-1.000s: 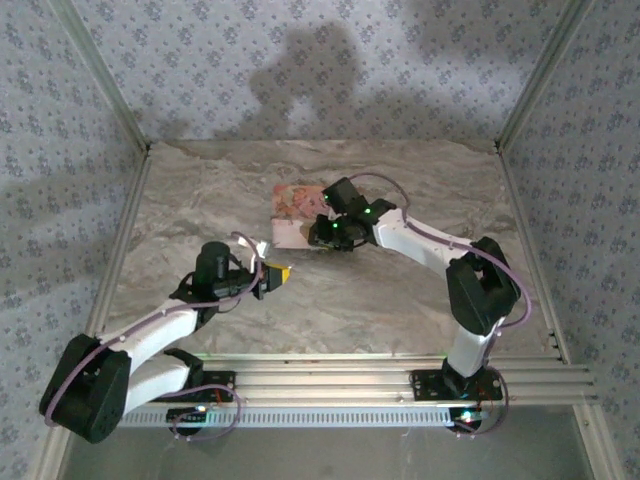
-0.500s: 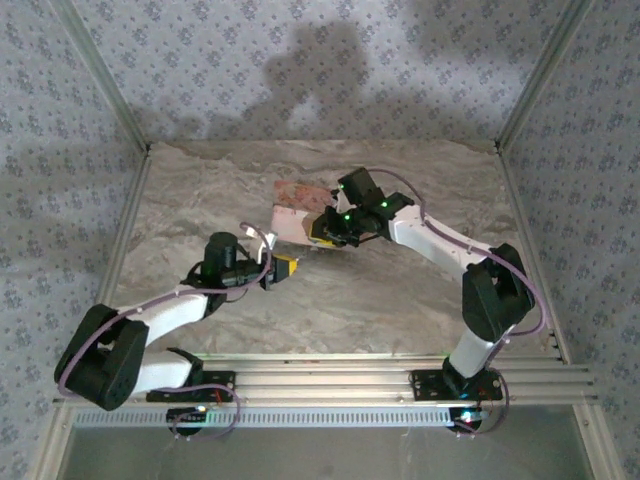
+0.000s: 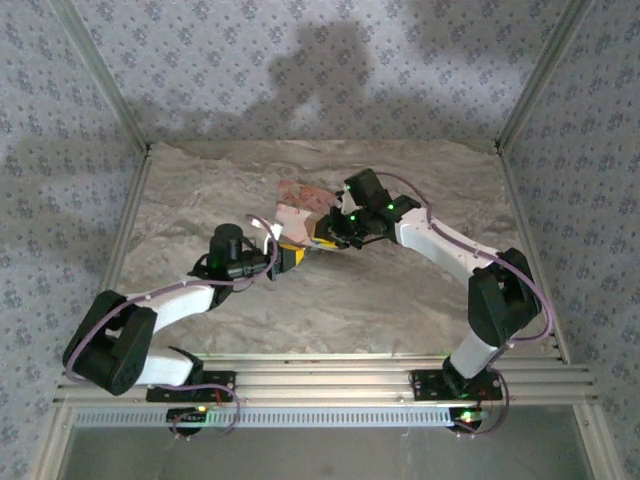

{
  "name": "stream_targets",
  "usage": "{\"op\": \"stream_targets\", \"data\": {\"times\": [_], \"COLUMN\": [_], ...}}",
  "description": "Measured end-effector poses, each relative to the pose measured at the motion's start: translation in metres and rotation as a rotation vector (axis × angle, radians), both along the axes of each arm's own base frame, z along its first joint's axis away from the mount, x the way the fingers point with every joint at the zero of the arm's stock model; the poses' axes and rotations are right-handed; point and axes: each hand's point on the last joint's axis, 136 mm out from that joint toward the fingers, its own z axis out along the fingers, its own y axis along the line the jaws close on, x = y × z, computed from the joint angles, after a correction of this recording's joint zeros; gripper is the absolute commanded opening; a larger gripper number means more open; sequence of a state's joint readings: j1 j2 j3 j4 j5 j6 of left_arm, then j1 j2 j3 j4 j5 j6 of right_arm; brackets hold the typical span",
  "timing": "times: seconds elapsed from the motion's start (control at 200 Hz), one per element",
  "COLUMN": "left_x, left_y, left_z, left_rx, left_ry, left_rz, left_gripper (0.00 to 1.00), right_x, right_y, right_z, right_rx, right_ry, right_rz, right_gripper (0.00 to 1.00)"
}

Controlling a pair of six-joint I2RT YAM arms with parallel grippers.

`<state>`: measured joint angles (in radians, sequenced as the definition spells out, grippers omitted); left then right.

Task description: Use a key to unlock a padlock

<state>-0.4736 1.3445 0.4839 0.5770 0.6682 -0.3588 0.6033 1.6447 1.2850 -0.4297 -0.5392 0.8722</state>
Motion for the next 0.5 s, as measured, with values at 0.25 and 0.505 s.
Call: {"op": "stream_targets", "data": {"times": [0.25,0.505], "left_x": [-0.0005,0.0016], "left_y": [-0.003,-0.0063], "left_z": [-0.0039,-0.0068], "left_rx": [0.005,0.001], "left_ry": [-0.002,-0.011], "left_rz": [-0.01,-0.016], "left_gripper": [0.0,0.0], "right_x": [0.0009,0.0014], "right_y": [0.0007,0.0013], "right_z": [-0.0009,-0.0013], "right_rx": [0.007,0.01], "right_ry": [-0.001,-0.003], "right_rz": [-0.005,-0.007], "right_gripper": [0.0,0.0]}}
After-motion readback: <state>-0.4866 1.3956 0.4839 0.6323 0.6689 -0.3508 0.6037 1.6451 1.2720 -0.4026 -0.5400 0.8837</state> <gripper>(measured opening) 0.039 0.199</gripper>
